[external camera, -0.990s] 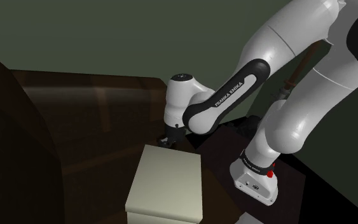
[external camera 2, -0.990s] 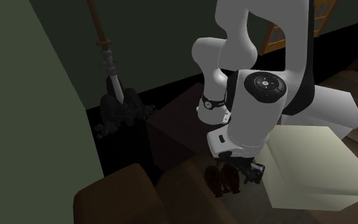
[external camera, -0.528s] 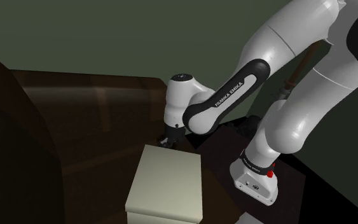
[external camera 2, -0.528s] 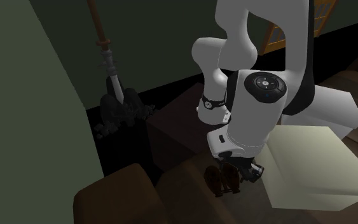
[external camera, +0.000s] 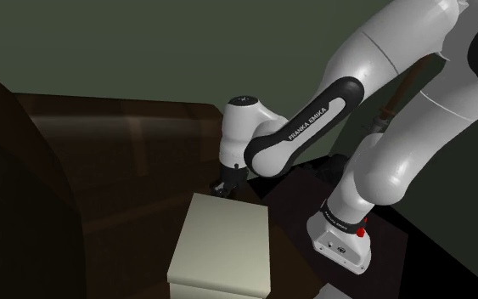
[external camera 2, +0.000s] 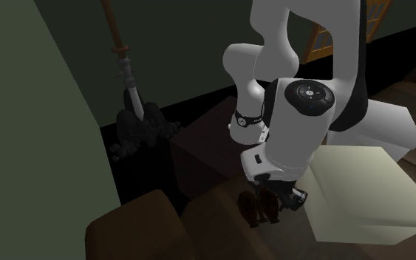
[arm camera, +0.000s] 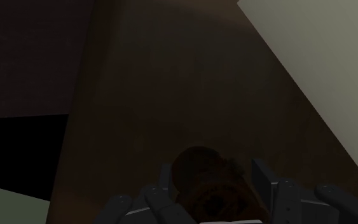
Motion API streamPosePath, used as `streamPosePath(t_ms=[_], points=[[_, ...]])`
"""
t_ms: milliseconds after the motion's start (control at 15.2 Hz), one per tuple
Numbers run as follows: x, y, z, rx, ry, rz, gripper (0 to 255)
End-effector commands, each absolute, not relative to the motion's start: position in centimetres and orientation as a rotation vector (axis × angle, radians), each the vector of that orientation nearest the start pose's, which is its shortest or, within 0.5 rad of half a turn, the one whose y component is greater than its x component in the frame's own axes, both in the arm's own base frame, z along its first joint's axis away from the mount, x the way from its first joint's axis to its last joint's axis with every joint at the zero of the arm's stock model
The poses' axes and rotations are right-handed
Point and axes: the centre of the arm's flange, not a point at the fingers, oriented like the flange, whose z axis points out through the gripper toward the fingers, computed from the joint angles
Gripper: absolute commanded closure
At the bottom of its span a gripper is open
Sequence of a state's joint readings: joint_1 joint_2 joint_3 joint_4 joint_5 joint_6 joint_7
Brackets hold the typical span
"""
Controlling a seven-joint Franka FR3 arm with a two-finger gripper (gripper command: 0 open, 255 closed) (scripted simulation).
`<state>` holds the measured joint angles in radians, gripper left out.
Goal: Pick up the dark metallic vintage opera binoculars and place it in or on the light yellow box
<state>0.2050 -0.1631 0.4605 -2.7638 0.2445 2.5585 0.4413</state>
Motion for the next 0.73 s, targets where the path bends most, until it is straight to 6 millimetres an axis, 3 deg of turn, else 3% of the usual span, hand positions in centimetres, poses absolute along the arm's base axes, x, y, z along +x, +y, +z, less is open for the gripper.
streamPosePath(t_ms=[0,660], points=[[30.6,22.6,26.4,-3.118,-0.014,0.114,255],[30.6,22.6,31.7,-3.118,-0.014,0.114,255]])
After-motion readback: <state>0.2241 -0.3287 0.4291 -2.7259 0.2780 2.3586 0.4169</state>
